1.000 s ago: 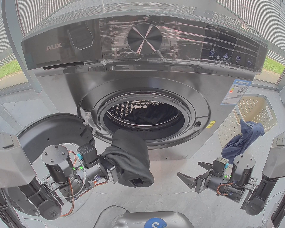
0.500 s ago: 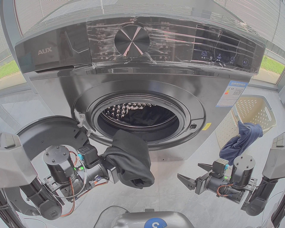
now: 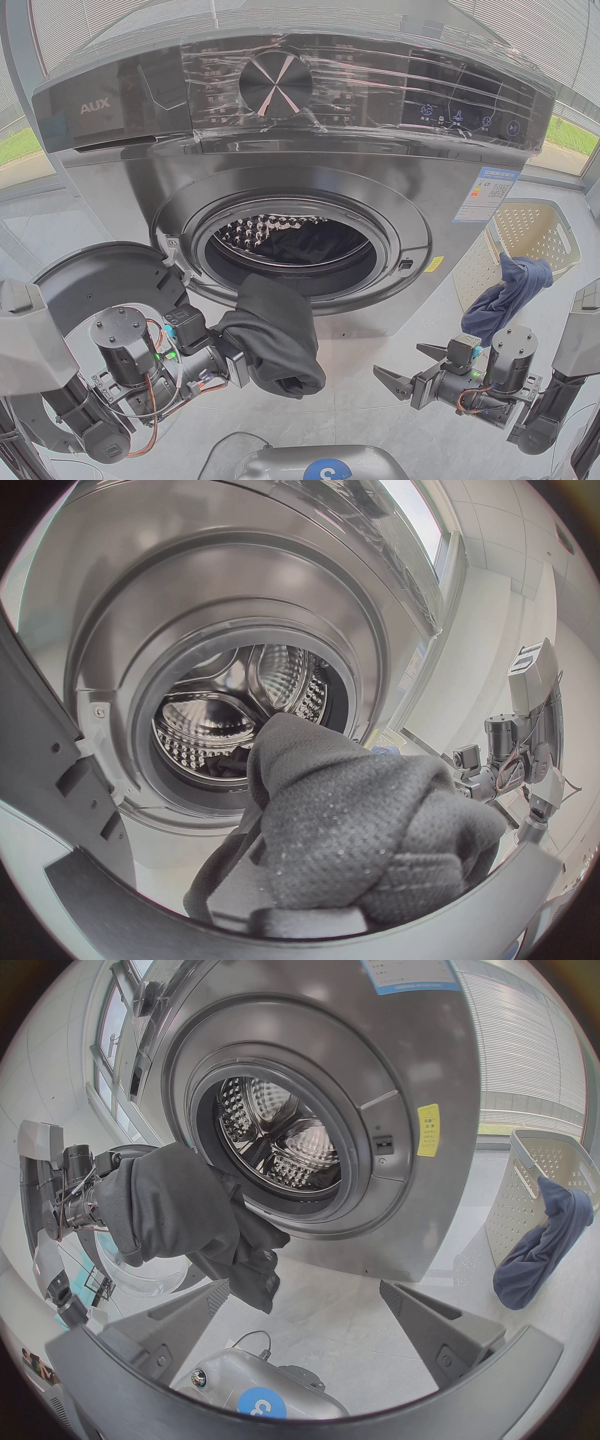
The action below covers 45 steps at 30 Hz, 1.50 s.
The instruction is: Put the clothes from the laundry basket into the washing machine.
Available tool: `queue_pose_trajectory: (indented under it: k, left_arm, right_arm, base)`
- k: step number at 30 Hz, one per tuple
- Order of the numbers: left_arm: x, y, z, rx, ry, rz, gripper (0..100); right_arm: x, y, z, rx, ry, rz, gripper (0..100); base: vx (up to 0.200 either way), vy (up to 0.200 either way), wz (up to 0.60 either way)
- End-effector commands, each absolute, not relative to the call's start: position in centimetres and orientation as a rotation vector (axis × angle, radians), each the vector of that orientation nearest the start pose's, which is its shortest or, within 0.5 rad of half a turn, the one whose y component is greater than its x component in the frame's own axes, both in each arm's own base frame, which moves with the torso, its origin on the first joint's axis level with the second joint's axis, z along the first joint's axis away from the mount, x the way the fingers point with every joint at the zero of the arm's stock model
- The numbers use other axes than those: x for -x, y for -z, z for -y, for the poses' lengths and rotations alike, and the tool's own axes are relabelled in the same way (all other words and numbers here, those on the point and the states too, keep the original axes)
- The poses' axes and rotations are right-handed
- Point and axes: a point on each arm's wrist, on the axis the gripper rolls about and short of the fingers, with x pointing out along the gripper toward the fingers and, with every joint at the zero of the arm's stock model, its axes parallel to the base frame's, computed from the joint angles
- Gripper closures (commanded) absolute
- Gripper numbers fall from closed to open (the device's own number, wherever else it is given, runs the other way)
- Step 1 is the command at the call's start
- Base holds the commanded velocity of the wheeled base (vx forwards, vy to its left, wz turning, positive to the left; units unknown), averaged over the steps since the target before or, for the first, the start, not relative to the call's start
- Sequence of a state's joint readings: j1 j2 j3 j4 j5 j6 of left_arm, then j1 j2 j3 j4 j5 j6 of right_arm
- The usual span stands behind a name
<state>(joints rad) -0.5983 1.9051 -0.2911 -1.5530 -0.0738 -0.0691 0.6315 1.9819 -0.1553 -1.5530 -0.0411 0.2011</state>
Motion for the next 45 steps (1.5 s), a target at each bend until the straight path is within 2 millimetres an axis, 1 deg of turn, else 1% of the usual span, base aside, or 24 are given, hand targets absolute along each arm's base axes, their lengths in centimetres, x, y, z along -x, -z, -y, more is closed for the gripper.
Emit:
queue_pose_trajectory:
  k: [1,9,13,17,20,22,23,25,27,30,31,32,35,37,39,40,41,43,44,45]
  left_arm:
    - [-22.1,-9.9,15.3,0.05,0.669,-0.085,100]
    - [-21.9,-9.7,15.6,0.038,0.683,-0.09,100]
    - [-21.7,-9.7,16.0,0.036,0.7,-0.09,100]
    - [-21.5,-9.7,16.1,0.036,0.706,-0.088,100]
    - [-21.4,-9.5,16.6,0.033,0.723,-0.096,100]
    - [-21.4,-9.1,17.3,0.031,0.731,-0.106,100]
    - [-21.5,-9.0,17.3,0.03,0.73,-0.107,100]
    - [-22.8,-8.1,18.9,0.022,0.676,-0.107,100]
    - [-23.9,-7.3,19.8,0.012,0.642,-0.102,100]
    - [-24.5,-7.1,20.3,0.004,0.665,-0.091,100]
    - [-24.9,-6.5,20.9,0.013,0.715,-0.102,100]
    - [-25.4,-5.9,21.1,0.012,0.73,-0.116,100]
    - [-26.7,-4.8,21.8,0.026,0.717,-0.127,100]
    - [-27.4,-4.5,22.1,0.05,0.694,-0.128,100]
    - [-28.9,-4.4,23.5,0.106,0.662,-0.083,100]
    - [-28.9,-4.4,23.5,0.106,0.662,-0.083,100]
    - [-30.2,-4.3,24.2,0.124,0.63,-0.05,100]
    - [-31.6,-4.3,24.9,0.135,0.61,-0.016,100]
    - [-32.0,-4.1,24.9,0.136,0.602,-0.013,100]
    - [-33.1,-3.8,24.7,0.133,0.579,-0.007,100]
  right_arm:
    - [-20.0,-5.9,-14.6,-0.105,-0.559,-0.313,0]
    - [-20.0,-5.9,-14.6,-0.104,-0.56,-0.313,0]
    - [-19.9,-5.9,-14.7,-0.103,-0.564,-0.315,0]
    - [-19.3,-5.7,-14.6,-0.093,-0.578,-0.338,0]
    - [-16.4,-4.9,-15.0,-0.047,-0.66,-0.415,0]
    - [-15.3,-4.7,-15.3,-0.028,-0.699,-0.44,0]
    - [-15.3,-4.6,-15.4,-0.027,-0.702,-0.442,0]
    - [-15.0,-4.6,-15.6,-0.022,-0.716,-0.443,0]
    - [-15.0,-4.6,-15.6,-0.022,-0.716,-0.443,0]
    - [-15.0,-4.7,-15.6,-0.023,-0.717,-0.442,0]
    - [-15.0,-4.7,-15.5,-0.023,-0.716,-0.444,0]
    - [-14.9,-4.7,-15.5,-0.024,-0.716,-0.442,0]
    - [-15.0,-4.7,-15.5,-0.024,-0.712,-0.44,0]
    - [-15.1,-4.7,-15.4,-0.025,-0.709,-0.44,0]
    - [-15.1,-4.7,-15.4,-0.025,-0.706,-0.441,0]
    - [-15.1,-4.7,-15.4,-0.025,-0.706,-0.441,0]
    - [-15.1,-4.7,-15.4,-0.027,-0.706,-0.441,0]
    - [-15.1,-4.7,-15.4,-0.026,-0.706,-0.442,0]
    - [-15.1,-4.7,-15.4,-0.026,-0.706,-0.442,0]
    - [-15.1,-4.7,-15.4,-0.026,-0.706,-0.442,0]
  base:
    - [0.0,0.0,0.0]
    - [0.0,0.0,0.0]
    - [0.15,0.0,0.0]
    - [0.0,0.0,0.0]
    - [0.0,0.0,0.0]
    - [0.0,0.0,0.0]
    - [0.0,0.0,0.0]
    - [0.0,0.0,0.0]
    - [0.0,0.0,0.0]
    - [0.0,0.0,0.0]
    - [0.0,0.0,0.0]
    - [0.0,0.0,0.0]
    - [0.0,0.0,0.0]
    - [0.0,0.0,0.0]
    - [0.0,0.0,0.0]
    - [0.0,0.0,0.0]
    - [0.0,0.0,0.0]
    - [0.0,0.0,0.0]
    - [0.0,0.0,0.0]
    - [0.0,0.0,0.0]
